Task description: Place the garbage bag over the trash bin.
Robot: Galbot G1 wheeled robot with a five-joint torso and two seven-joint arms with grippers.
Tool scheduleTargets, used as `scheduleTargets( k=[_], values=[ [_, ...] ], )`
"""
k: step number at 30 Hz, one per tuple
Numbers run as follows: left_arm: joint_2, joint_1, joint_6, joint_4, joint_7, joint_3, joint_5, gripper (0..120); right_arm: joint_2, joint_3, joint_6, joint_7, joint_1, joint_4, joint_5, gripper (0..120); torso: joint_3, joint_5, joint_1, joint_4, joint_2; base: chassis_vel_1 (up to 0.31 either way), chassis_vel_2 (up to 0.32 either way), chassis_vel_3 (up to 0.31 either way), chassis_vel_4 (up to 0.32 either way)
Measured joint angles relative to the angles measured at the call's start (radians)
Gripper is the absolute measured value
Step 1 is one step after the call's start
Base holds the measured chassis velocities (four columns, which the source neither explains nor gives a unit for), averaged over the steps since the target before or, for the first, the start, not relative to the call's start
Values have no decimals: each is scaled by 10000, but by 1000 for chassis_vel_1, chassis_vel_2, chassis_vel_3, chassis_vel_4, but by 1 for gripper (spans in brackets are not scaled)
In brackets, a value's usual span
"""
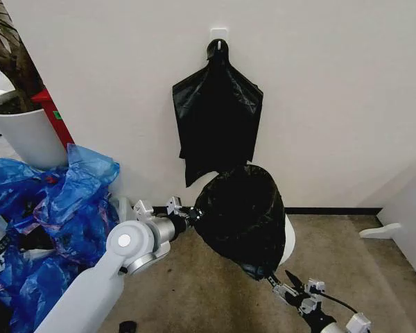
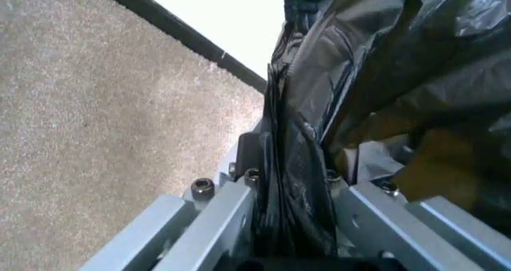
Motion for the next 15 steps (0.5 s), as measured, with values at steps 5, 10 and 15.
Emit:
scheduleTargets(
  k=[5,10,15],
  values=[
    [1,39,6,-46,-80,-7,4,1,2,73,453,-133,-199,-46,-622,100,0,-2,0,1,0,0,0,0,0],
    [1,19,28,-32,-133,41,287,1,-2,169,827,-327,-852,549,-1086,100,0,-2,0,0,0,0,0,0,0],
    [4,65,173,72,-91,248,1153,1,-37,189,974,-434,-1408,1170,-1224,100,0,-1,0,0,0,0,0,0,0]
  ],
)
